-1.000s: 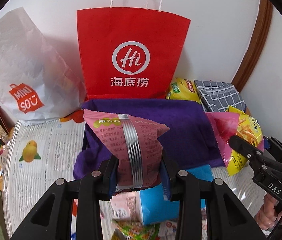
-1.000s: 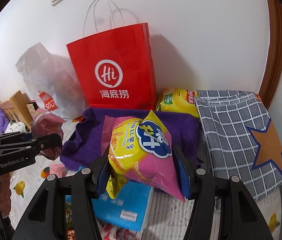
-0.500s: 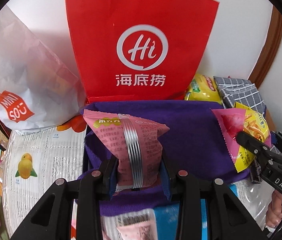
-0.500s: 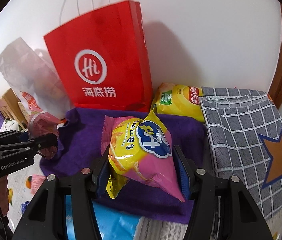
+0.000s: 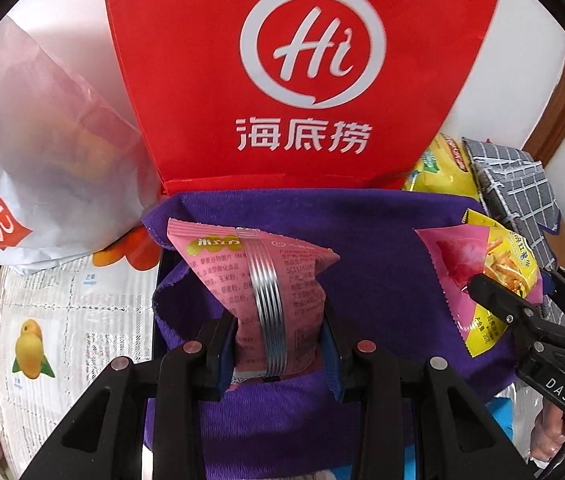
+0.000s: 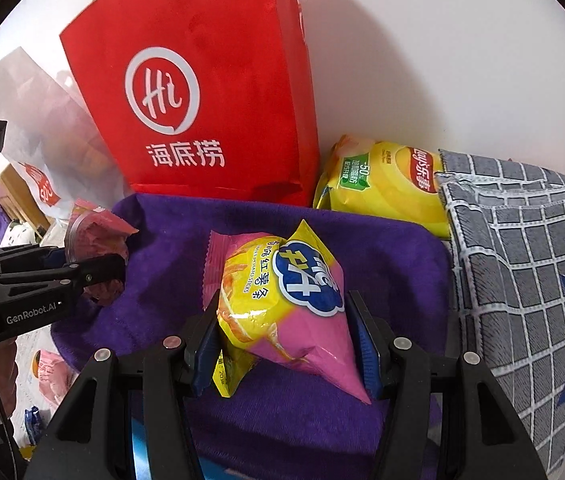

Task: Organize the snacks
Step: 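Carry both held bags up and over onto the purple towel, then open both grippers to release the bags onto the purple towel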

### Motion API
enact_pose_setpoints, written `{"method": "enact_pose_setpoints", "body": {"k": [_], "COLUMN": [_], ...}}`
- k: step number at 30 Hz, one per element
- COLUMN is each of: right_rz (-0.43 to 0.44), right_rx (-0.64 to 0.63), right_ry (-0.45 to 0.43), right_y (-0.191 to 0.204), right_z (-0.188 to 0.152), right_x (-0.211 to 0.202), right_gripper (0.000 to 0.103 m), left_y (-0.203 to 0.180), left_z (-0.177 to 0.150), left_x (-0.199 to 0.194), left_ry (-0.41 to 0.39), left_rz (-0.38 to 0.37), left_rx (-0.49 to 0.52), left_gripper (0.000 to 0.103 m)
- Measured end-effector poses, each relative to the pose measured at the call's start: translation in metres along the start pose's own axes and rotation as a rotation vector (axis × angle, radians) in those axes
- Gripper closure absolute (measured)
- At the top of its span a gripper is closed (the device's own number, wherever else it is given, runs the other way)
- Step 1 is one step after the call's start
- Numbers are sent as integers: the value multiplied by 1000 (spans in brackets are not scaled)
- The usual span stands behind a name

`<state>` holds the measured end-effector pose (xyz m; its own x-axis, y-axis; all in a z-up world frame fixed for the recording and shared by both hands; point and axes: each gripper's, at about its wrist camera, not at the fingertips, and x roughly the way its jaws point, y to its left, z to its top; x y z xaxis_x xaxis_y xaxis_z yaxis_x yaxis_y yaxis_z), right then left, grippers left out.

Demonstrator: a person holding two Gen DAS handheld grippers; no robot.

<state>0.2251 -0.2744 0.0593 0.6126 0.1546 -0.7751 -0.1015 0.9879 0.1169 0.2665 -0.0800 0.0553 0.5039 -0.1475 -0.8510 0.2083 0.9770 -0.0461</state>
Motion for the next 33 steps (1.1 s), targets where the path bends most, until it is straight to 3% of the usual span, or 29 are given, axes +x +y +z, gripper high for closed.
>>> {"method": "enact_pose_setpoints", "body": {"k": [22, 23, 26, 33], "right_rz": [-18, -24, -35, -73], "right_rx": [-20, -23, -22, -24], "right_ry": [81, 81, 79, 34], "right_y": [-2, -2, -2, 1], "right_z": [2, 2, 3, 5], "right_x": [22, 22, 15, -15], "right_gripper": [40, 39, 33, 27], "left_y": [-6, -4, -4, -3], "left_z": [3, 2, 2, 1], "left_x": [28, 28, 24, -2], "left_ry": [73, 76, 72, 28], "left_rz": [-10, -9, -4, 29], "left_rx": [4, 3, 0, 4], "left_gripper": [68, 66, 47, 41]}}
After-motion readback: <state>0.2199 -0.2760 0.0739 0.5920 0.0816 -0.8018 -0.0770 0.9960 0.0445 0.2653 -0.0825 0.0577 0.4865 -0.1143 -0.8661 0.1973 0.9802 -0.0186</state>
